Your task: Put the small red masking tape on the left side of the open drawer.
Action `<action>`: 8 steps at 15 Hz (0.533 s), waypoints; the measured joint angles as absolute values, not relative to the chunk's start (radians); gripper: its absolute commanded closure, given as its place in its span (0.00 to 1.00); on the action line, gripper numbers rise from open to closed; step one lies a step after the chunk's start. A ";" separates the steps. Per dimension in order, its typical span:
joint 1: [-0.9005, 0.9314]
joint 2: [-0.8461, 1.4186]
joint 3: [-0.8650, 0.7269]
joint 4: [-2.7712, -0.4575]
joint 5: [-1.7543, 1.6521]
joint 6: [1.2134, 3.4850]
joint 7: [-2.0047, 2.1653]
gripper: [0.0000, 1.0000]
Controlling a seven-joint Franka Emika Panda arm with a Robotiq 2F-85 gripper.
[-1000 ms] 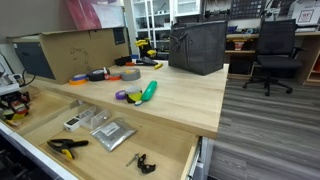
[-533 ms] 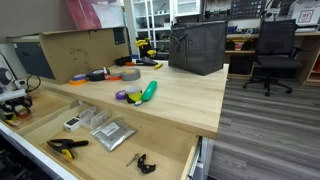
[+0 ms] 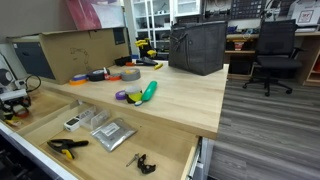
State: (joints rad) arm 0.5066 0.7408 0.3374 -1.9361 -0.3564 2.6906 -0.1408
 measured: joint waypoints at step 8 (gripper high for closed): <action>0.507 0.741 0.342 -1.933 -0.334 2.638 -0.154 0.69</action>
